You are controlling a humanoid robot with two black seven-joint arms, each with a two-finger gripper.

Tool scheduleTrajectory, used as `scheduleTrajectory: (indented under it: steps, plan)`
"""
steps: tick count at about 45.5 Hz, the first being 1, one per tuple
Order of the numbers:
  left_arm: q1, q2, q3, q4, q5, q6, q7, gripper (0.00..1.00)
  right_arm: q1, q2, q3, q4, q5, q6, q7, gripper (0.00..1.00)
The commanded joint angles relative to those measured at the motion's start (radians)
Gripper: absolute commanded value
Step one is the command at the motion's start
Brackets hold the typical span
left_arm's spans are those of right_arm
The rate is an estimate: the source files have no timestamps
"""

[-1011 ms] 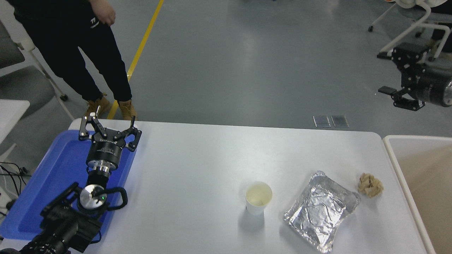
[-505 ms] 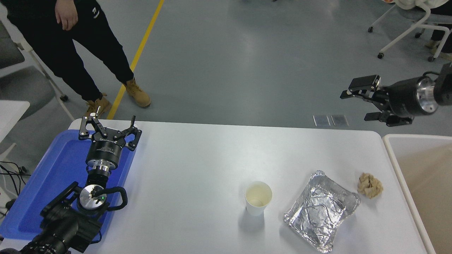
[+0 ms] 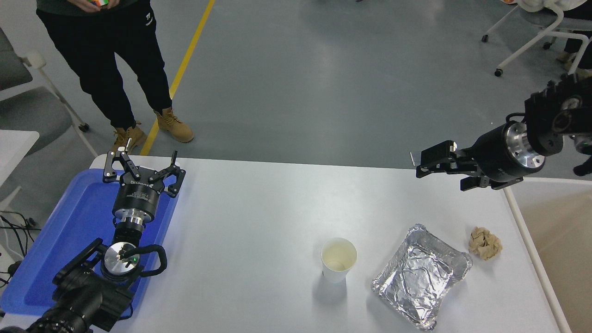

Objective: Pick up paper cup place in dustbin

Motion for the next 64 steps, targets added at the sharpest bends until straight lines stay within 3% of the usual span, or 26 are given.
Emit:
scheduleTrajectory:
  steps: [1, 15, 30, 64]
  plan:
    - [0.0, 0.0, 0.0, 0.001, -0.001, 0.0, -0.001, 1.0, 0.01, 0.134, 0.022, 0.035, 0.008, 0.003, 0.001, 1.0]
    - [0.0, 0.0, 0.0, 0.001, 0.001, 0.0, -0.002, 1.0, -0.056, 0.274, 0.048, 0.012, 0.014, -0.018, 0.001, 1.0]
    - [0.0, 0.0, 0.0, -0.001, 0.001, 0.0, -0.001, 1.0, -0.169, 0.393, 0.053, -0.045, 0.019, -0.15, 0.0, 1.0]
    - [0.001, 0.001, 0.0, -0.001, 0.001, 0.0, 0.001, 1.0, -0.355, 0.412, 0.077, -0.141, 0.071, -0.276, -0.01, 0.99]
